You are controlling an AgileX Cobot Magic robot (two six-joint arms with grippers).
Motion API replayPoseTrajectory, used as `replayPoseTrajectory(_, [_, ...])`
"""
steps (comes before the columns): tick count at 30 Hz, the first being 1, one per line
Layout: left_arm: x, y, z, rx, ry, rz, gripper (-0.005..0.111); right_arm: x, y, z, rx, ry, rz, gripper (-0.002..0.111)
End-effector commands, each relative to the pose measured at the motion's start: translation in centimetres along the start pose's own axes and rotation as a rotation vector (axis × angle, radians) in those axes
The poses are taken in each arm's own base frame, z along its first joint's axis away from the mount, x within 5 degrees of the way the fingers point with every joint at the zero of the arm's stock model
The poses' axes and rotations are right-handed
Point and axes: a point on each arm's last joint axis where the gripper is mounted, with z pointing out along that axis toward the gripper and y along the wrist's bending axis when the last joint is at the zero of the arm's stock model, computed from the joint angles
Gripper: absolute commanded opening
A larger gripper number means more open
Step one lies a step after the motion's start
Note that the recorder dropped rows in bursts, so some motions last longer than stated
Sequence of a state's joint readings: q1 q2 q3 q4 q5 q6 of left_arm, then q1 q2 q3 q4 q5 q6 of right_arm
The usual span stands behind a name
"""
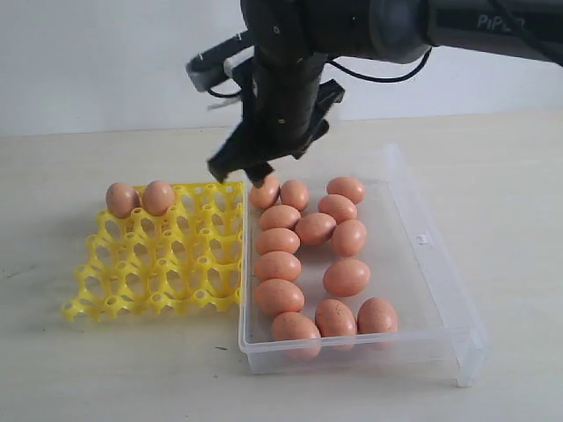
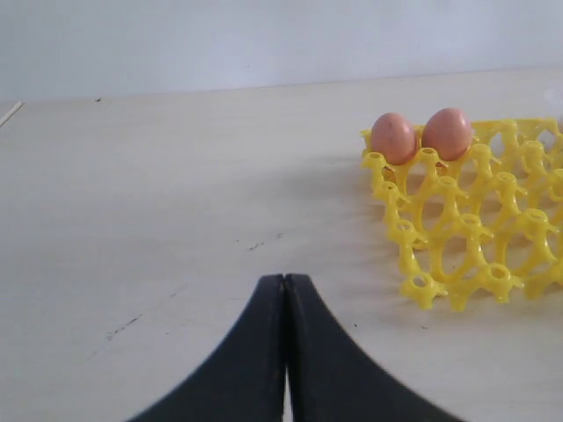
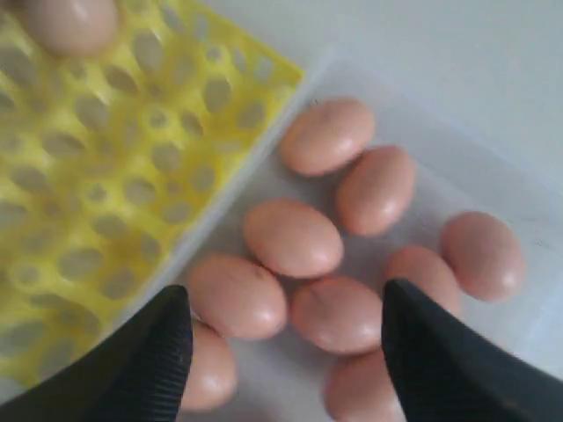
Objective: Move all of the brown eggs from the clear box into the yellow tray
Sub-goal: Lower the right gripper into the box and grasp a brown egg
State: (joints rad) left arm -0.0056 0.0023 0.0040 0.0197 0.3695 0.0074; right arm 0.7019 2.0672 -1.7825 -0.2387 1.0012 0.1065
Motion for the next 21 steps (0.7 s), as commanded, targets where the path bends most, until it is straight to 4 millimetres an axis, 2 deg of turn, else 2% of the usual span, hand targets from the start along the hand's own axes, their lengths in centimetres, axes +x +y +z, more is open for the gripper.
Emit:
replayPoseTrajectory(1, [-0.2, 0.0, -0.1, 0.006, -0.015, -0.002, 0.000, 1.9, -1.4, 1.9, 0.046, 0.150, -0.663, 0.059])
replayPoseTrajectory(2, [-0.2, 0.0, -0.1, 0.006, -0.015, -0.002, 0.000, 2.4, -1.2, 2.5, 0.015, 0.156, -0.797, 0.059])
replayPoseTrajectory(4, [-0.2, 0.0, -0.1, 0.006, -0.015, -0.002, 0.000, 3.2, -1.0, 3.7, -0.014, 0.162, -0.884, 0.059])
replayPoseTrajectory(8, [-0.2, 0.0, -0.1, 0.006, -0.015, -0.002, 0.000, 3.8, -0.9, 5.9, -0.025, 0.169, -0.916, 0.059])
replayPoseTrajectory(16, [-0.2, 0.0, -0.1, 0.006, -0.015, -0.002, 0.000, 3.7, -0.7, 8.8, -0.026, 0.123, -0.936, 0.065])
replayPoseTrajectory(21, [-0.2, 0.0, -0.1, 0.006, -0.015, -0.002, 0.000, 4.5, -1.1, 11.1, -0.040, 0.176, -0.969, 0.063])
